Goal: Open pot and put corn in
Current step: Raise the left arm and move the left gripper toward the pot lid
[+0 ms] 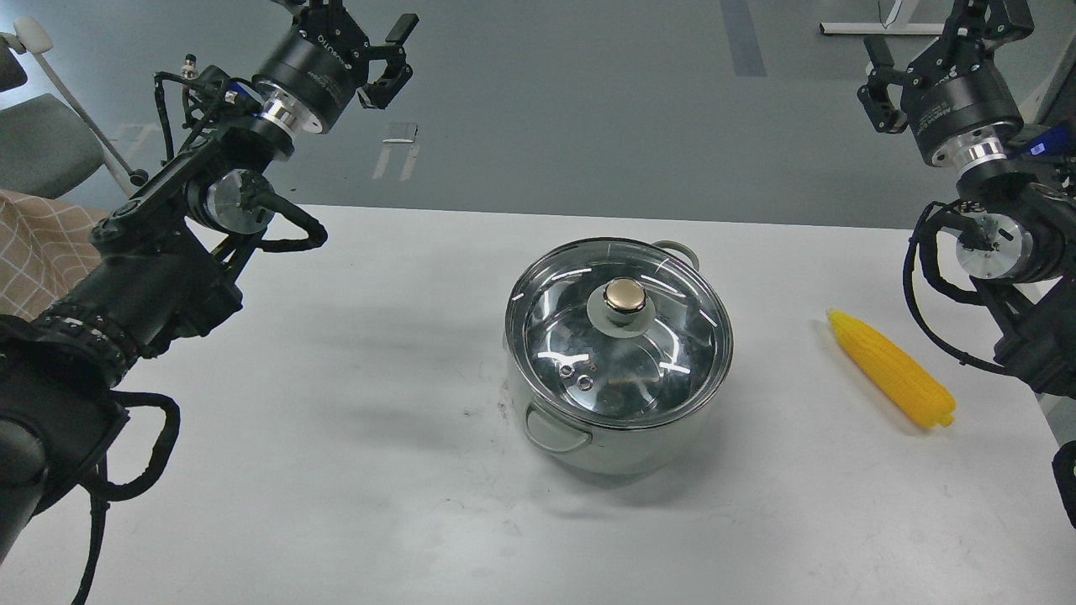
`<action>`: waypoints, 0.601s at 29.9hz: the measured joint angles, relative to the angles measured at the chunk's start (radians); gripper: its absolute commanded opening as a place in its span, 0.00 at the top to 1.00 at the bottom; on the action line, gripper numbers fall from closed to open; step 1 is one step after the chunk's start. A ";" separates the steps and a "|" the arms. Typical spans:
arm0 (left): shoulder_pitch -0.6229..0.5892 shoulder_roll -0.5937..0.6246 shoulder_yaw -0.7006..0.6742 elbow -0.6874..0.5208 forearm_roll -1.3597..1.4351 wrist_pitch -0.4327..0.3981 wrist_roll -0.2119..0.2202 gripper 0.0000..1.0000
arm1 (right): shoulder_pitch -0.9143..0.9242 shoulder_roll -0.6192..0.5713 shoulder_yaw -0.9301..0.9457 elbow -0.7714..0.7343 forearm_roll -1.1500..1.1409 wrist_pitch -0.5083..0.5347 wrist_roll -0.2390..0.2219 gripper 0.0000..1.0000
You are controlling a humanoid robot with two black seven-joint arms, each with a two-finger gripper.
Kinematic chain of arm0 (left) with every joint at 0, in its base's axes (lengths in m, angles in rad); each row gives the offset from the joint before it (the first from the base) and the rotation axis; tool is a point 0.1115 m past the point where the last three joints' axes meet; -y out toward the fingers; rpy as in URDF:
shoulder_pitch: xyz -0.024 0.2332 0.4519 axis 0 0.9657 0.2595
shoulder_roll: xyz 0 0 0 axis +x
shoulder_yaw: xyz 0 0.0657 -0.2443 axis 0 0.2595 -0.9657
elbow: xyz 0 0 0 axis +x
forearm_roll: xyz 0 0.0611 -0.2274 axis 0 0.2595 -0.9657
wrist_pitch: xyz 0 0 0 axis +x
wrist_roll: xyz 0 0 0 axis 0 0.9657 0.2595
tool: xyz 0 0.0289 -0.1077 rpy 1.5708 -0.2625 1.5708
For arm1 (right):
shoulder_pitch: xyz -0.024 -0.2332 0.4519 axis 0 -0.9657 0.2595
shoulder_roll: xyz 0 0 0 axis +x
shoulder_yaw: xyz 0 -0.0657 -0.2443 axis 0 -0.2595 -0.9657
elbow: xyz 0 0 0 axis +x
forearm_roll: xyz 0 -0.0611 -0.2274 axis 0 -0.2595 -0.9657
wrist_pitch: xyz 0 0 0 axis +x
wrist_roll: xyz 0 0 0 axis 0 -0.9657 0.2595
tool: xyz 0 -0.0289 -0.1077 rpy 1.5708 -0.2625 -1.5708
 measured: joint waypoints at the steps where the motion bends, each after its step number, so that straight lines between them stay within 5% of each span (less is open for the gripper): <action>1: 0.000 0.001 -0.003 -0.001 0.000 0.000 0.000 0.02 | 0.001 -0.001 0.000 0.005 0.000 0.000 0.000 0.00; 18: -0.002 -0.004 -0.066 -0.028 -0.005 0.000 0.000 0.02 | 0.010 -0.024 0.001 0.042 0.001 -0.005 0.000 0.00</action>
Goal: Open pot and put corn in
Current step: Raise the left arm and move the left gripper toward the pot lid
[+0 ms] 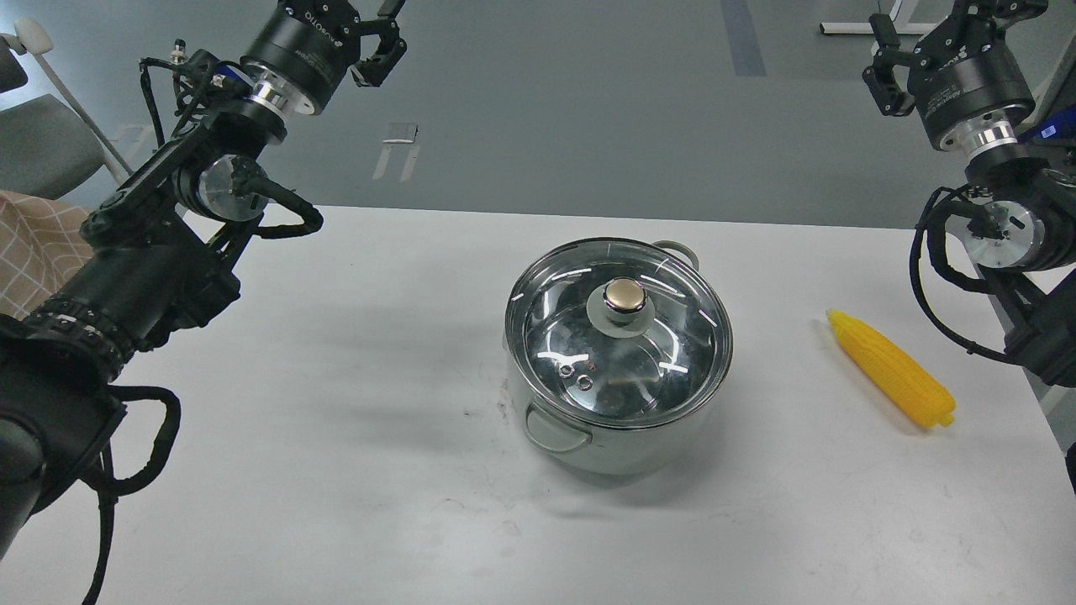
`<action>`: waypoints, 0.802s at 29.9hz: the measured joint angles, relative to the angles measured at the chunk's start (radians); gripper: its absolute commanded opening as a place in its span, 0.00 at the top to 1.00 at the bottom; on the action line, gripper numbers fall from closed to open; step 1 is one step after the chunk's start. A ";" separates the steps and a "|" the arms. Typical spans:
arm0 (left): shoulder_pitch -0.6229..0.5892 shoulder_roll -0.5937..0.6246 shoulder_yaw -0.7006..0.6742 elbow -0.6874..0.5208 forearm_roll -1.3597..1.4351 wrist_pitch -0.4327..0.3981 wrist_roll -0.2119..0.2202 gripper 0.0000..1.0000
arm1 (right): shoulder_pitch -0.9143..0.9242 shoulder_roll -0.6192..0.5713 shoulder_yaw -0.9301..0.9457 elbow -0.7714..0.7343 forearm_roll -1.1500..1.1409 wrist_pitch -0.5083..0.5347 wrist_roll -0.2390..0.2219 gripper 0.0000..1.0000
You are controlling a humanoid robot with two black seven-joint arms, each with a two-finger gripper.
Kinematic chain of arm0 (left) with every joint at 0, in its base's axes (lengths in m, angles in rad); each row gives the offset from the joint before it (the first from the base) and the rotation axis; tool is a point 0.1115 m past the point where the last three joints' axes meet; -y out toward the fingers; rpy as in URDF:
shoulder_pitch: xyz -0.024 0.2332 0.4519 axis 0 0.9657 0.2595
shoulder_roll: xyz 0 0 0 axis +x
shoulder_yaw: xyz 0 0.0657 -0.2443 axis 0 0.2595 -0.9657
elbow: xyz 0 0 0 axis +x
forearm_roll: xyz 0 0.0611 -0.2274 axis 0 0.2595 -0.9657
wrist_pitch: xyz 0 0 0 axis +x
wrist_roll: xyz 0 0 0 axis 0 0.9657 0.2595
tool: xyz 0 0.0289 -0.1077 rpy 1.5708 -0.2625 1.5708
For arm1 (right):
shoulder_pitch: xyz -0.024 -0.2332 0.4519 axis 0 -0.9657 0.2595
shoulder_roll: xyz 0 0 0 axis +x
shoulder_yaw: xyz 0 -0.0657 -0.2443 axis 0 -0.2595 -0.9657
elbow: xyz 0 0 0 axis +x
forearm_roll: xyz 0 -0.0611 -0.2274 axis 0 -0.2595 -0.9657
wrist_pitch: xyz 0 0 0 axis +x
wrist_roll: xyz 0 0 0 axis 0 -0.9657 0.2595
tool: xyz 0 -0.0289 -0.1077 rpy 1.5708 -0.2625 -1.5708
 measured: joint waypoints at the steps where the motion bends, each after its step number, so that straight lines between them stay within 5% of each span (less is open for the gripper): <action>1: 0.000 -0.001 -0.001 -0.003 0.000 0.000 0.000 0.02 | 0.000 0.000 0.000 0.000 0.000 0.000 0.000 0.00; 24: -0.009 0.039 0.038 0.040 0.007 0.000 0.001 0.02 | 0.008 -0.003 -0.006 -0.014 -0.035 -0.013 0.000 0.00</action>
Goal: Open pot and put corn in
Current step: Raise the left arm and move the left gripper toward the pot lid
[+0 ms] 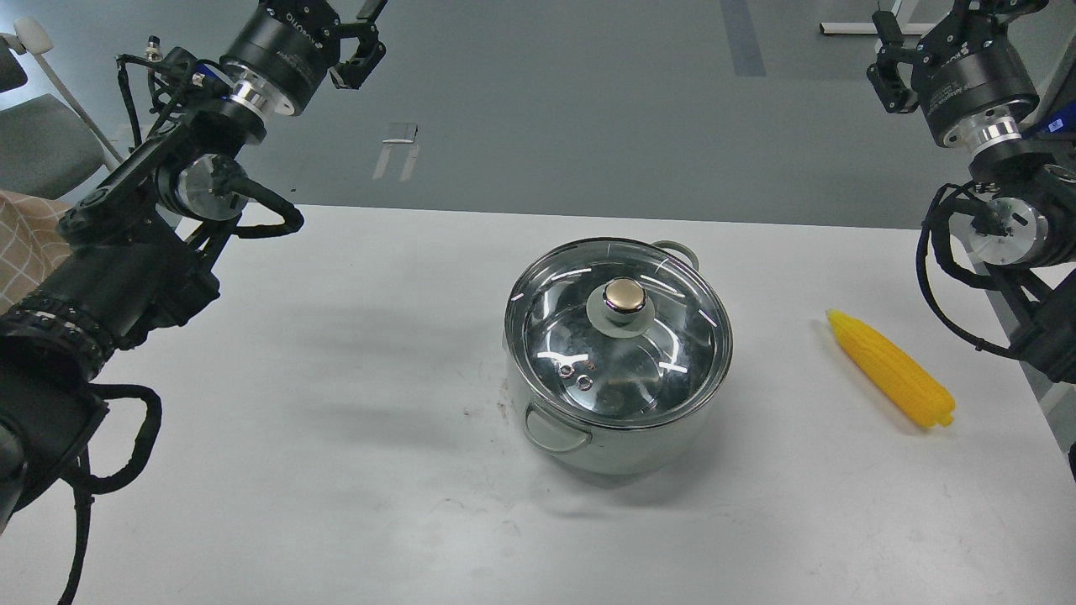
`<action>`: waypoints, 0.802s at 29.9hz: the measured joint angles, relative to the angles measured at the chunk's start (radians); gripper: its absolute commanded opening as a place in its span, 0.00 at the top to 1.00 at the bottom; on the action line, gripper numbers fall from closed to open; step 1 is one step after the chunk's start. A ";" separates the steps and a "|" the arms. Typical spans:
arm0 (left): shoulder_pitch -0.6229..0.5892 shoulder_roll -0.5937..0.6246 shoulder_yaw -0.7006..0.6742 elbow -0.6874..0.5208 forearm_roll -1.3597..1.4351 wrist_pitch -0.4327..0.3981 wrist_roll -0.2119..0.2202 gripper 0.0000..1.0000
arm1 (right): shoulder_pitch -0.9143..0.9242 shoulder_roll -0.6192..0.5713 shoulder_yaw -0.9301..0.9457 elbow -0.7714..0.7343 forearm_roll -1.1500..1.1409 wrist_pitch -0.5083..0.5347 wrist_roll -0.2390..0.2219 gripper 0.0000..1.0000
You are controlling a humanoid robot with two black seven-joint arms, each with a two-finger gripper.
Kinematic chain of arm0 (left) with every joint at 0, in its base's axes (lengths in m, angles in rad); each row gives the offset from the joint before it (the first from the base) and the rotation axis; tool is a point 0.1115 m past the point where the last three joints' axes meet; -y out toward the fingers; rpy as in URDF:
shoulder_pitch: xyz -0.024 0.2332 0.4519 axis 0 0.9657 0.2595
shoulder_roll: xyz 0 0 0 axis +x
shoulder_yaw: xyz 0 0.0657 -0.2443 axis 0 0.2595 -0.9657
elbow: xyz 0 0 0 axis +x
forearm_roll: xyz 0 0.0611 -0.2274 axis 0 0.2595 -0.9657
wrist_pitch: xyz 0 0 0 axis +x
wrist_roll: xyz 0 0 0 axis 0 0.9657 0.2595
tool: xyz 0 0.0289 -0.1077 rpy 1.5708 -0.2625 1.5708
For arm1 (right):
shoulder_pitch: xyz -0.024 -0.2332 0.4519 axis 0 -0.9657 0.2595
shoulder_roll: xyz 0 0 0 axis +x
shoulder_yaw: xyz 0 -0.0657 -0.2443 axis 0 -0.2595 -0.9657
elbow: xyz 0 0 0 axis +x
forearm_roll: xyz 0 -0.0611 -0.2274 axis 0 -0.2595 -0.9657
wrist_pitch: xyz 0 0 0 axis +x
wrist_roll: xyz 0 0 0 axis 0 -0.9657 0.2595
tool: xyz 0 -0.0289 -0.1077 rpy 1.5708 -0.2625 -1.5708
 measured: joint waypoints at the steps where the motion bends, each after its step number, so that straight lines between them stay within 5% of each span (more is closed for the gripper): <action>1: 0.000 0.001 0.000 0.002 0.000 0.000 0.000 0.02 | 0.000 0.001 0.000 0.000 0.000 -0.003 0.000 0.00; 24: -0.011 0.050 0.075 -0.066 0.035 0.021 -0.030 0.02 | -0.012 -0.075 -0.129 0.017 0.000 -0.004 0.000 0.00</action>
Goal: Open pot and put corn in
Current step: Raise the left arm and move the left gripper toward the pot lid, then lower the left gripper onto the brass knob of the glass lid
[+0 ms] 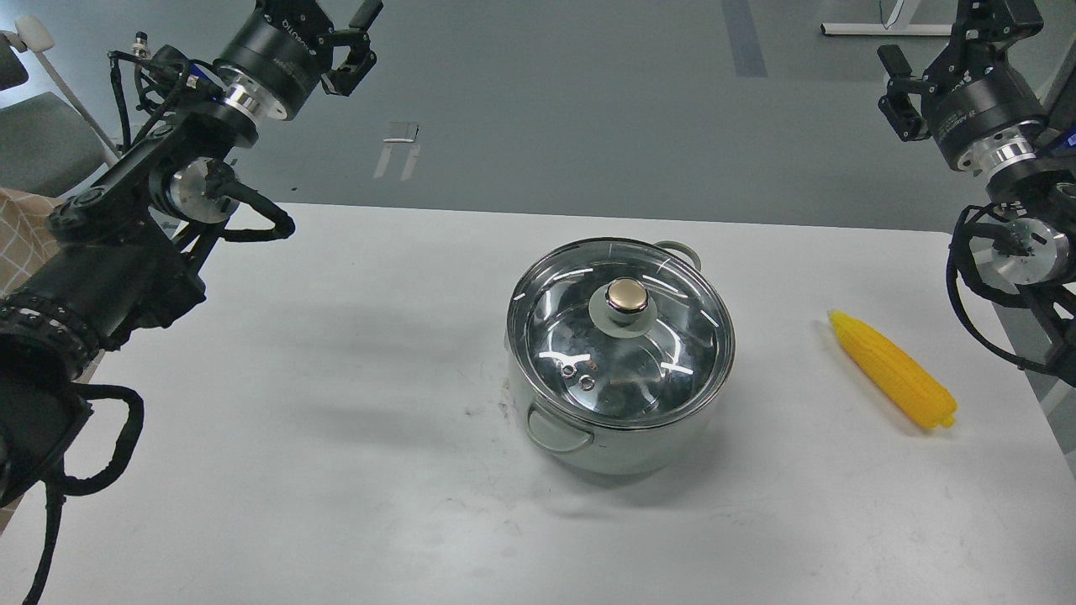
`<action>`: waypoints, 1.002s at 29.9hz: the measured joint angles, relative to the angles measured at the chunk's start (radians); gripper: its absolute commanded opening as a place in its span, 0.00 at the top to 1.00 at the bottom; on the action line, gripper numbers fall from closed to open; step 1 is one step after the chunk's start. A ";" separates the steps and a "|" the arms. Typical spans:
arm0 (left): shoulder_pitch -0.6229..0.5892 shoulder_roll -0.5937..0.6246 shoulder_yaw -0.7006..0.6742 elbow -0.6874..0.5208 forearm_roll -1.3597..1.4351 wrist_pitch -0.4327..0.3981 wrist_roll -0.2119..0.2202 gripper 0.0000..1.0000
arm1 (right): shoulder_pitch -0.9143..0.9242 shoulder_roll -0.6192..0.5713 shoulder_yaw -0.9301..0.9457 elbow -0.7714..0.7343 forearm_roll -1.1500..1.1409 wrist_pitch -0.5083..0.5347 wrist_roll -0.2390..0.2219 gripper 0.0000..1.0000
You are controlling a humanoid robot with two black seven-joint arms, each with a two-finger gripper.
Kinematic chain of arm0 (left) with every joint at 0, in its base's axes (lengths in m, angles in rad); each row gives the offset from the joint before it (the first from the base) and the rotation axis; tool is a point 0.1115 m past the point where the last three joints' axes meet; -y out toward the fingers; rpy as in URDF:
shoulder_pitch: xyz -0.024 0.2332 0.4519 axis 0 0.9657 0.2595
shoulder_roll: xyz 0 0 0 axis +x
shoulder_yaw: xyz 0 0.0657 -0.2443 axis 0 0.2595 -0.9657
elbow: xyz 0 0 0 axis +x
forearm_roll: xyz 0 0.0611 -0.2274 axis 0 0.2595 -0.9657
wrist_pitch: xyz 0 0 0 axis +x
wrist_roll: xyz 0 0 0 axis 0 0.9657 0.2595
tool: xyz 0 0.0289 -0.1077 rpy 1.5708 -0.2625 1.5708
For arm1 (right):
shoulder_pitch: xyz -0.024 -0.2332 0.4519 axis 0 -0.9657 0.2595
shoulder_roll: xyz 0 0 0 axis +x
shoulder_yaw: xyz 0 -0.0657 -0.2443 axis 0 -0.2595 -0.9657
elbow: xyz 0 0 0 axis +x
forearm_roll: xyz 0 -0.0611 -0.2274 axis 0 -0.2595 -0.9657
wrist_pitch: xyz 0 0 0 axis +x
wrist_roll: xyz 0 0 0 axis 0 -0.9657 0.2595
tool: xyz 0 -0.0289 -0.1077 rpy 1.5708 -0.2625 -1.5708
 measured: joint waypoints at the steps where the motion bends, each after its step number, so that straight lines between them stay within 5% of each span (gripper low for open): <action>1: -0.003 0.014 0.004 -0.035 0.021 0.003 -0.002 0.02 | -0.004 -0.004 0.000 0.000 0.000 -0.001 0.000 0.00; 18: 0.001 0.258 0.003 -0.746 0.807 0.186 -0.068 0.02 | -0.047 -0.013 0.000 0.004 0.001 -0.018 0.000 0.00; 30: 0.057 0.253 0.079 -0.945 1.590 0.230 -0.106 0.02 | -0.054 -0.019 0.000 0.005 0.001 -0.020 0.000 0.00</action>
